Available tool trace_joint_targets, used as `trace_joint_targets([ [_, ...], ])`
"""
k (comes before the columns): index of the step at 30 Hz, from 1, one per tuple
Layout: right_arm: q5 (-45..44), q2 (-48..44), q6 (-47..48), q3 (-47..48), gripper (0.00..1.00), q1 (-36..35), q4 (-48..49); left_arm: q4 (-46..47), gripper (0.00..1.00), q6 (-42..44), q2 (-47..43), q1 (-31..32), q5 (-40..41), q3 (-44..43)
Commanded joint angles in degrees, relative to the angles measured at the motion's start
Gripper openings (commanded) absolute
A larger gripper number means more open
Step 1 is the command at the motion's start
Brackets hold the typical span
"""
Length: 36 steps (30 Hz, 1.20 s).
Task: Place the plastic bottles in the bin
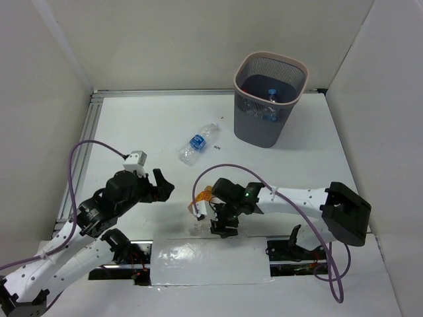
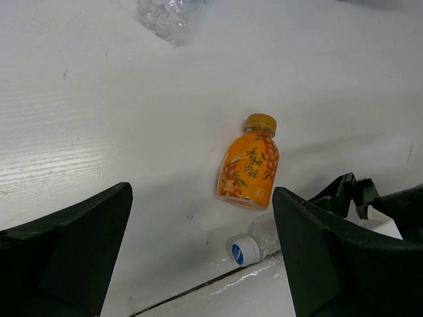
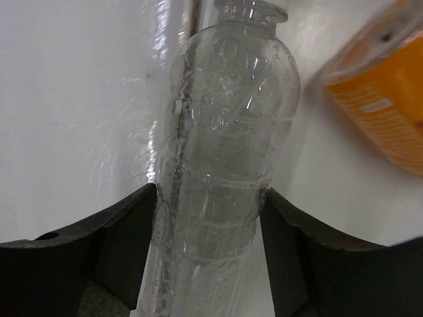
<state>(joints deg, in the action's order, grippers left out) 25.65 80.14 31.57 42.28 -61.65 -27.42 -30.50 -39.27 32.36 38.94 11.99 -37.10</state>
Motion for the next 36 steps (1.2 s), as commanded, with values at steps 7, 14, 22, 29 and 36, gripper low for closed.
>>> trace_joint_targets([
  [7,-4.1,-3.4,4.8,-2.4,0.33,-0.4,0.0,-0.5,1.00,-3.4,-1.7,0.3,0.5,0.3],
  [14,4.4,-20.3,18.3,2.3,0.10,1.3,-15.8,6.8,1.00,0.3,4.6,0.3,-3.6,0.9],
  [22,-10.3,-24.2,10.7,12.0,0.04,9.3,-7.1,18.4,1.00,3.4,8.0,0.8,-8.0,3.7],
  [29,-9.7,-16.7,1.2,24.4,0.04,24.3,1.0,25.0,1.00,4.5,6.0,0.8,-12.2,7.2],
  [36,-6.2,-2.5,-5.3,50.2,0.05,30.4,5.2,28.9,1.00,6.8,13.2,3.1,-15.6,7.8],
])
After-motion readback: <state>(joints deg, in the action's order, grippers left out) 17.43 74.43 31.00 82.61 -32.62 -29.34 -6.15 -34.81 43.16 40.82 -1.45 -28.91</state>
